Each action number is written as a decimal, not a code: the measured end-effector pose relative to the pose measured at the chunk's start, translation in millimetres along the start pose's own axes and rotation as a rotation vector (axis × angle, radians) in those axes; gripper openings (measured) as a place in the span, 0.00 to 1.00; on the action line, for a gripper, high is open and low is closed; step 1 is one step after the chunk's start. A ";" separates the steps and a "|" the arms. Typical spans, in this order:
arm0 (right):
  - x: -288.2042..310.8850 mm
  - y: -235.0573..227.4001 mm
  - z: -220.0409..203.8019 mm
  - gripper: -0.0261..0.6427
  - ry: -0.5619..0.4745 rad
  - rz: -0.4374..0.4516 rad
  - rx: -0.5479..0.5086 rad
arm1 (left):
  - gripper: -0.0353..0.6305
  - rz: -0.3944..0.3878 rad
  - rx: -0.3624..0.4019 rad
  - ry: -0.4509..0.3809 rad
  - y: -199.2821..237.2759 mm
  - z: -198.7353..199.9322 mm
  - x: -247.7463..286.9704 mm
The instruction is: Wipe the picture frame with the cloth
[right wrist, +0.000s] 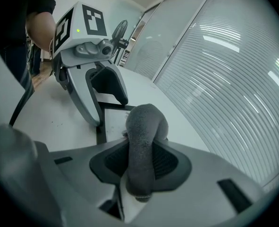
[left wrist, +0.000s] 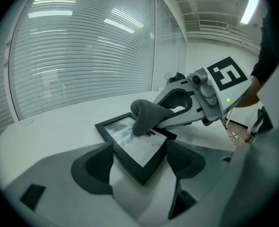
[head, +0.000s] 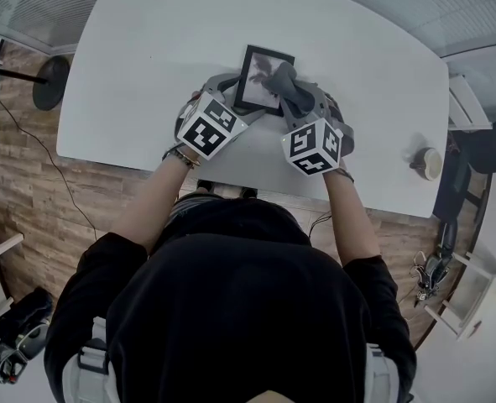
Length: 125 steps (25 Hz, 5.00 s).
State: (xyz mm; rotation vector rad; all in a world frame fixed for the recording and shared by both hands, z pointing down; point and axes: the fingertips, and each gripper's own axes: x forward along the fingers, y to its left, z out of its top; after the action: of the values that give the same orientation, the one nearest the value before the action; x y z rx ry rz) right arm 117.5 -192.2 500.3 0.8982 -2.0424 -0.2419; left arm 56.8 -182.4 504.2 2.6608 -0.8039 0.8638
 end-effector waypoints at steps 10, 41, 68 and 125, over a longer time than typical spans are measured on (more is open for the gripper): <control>-6.8 11.4 0.0 0.22 0.011 0.034 -0.014 | 0.59 0.007 -0.001 0.001 1.9 -2.3 -0.9; -0.8 11.9 1.4 0.21 0.039 0.077 0.005 | 0.62 0.018 0.021 0.132 1.1 -17.6 2.1; 29.9 -58.8 35.1 0.22 0.033 -0.005 -0.037 | 0.62 0.015 0.013 0.142 -4.9 -16.4 6.9; 30.7 8.1 23.4 0.22 0.081 0.044 -0.222 | 0.62 0.014 0.014 0.142 -1.8 -17.8 3.3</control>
State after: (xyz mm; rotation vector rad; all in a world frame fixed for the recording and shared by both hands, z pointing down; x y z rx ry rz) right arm 84.0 -210.7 509.6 0.7141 -1.9146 -0.3930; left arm 51.7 -175.7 520.3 2.5736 -0.7850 1.0524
